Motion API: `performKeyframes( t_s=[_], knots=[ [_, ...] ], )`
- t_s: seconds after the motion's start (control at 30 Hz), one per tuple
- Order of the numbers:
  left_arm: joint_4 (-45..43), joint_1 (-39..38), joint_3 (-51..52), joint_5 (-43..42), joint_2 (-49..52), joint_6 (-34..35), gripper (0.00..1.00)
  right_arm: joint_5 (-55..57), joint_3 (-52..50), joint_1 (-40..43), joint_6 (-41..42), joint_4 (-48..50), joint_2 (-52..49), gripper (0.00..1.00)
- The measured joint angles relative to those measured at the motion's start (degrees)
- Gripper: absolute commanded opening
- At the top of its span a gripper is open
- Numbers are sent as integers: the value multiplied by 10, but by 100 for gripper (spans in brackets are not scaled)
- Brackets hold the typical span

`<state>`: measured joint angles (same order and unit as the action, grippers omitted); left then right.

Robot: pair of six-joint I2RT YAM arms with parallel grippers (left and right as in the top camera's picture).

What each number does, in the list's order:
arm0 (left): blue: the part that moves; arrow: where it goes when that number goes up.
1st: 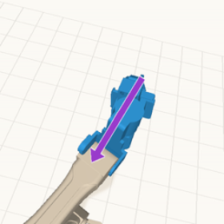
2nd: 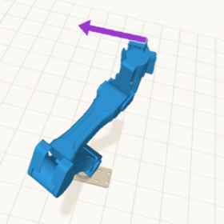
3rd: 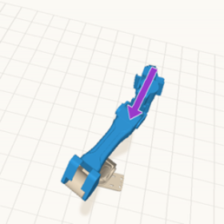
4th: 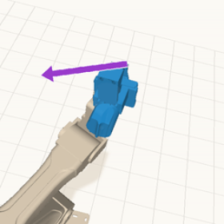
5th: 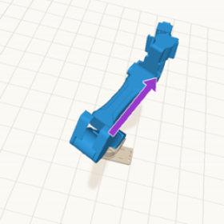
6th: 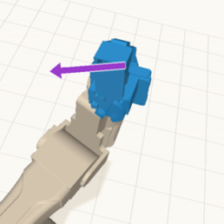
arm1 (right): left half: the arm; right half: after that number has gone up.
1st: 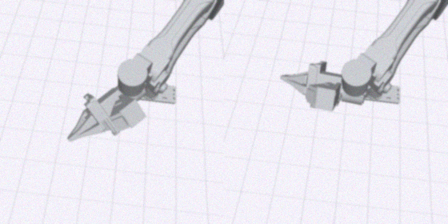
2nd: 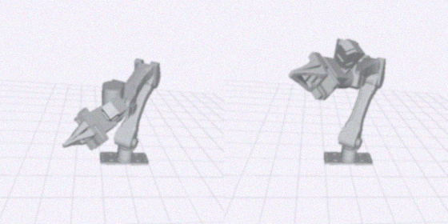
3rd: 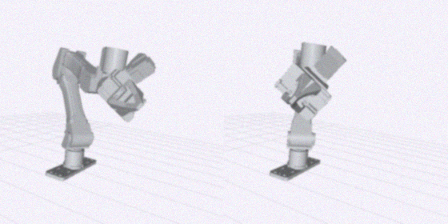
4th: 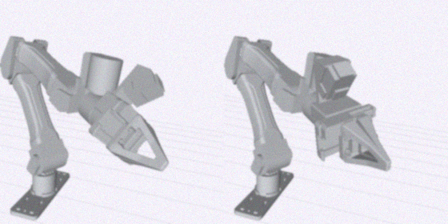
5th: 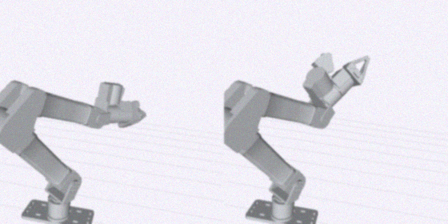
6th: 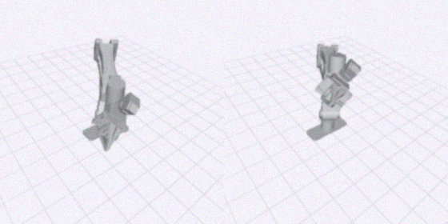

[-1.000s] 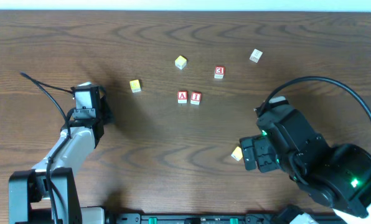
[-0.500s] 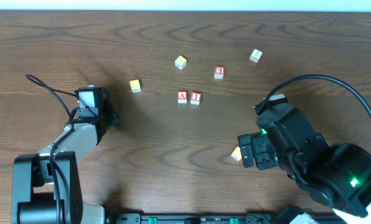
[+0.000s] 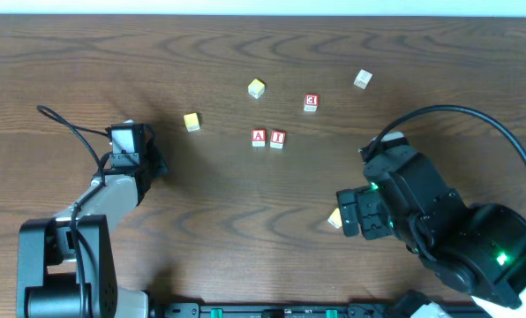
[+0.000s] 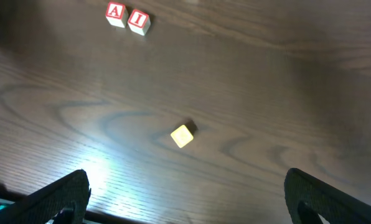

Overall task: Spell out Ai2
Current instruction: 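Reach the left gripper to the blue '2' block and grasp it, then carry the '2' block and place it right of the 'I' block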

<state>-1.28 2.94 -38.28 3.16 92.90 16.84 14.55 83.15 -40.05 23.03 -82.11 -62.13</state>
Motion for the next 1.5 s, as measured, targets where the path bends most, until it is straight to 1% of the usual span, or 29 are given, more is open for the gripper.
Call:
performKeyframes(
  t_s=[0.2, 0.5, 0.6, 0.73, 0.93, 0.97, 1.07, 1.17, 1.33, 1.43, 1.5],
  knots=[
    [-12, 0, 0, 0, 0, -19, 32, 0, 0, 0, 0, 4, 0, 99],
    [-21, 0, 0, 0, 0, -23, 28, 0, 0, 0, 0, 12, 0, 99],
    [-18, 0, -1, 0, 0, -23, 25, 0, 0, 0, 0, 21, 0, 99],
    [26, 0, -24, 0, 0, -28, 23, 0, 0, 0, 0, 28, 0, 99],
    [119, -23, -118, 0, 0, -38, 15, 1, 0, 0, -1, 56, 0, 99],
    [136, -34, -138, 0, 0, -38, 13, 3, 0, 0, -1, 62, 0, 99],
    [162, -91, -200, -5, 0, -42, 11, 11, 0, 9, -3, 70, 0, 99],
    [161, -158, -245, -9, 0, -49, 11, 17, 0, 38, -3, 70, 0, 99],
    [161, -275, -310, -1, 7, -53, 11, 14, 0, 132, -10, 74, 6, 99],
    [174, -327, -356, 3, 34, -53, 10, 5, 0, 189, -26, 78, 29, 99],
    [192, -346, -383, 6, 60, -51, 11, -7, 0, 219, -35, 78, 50, 99]
  ],
)
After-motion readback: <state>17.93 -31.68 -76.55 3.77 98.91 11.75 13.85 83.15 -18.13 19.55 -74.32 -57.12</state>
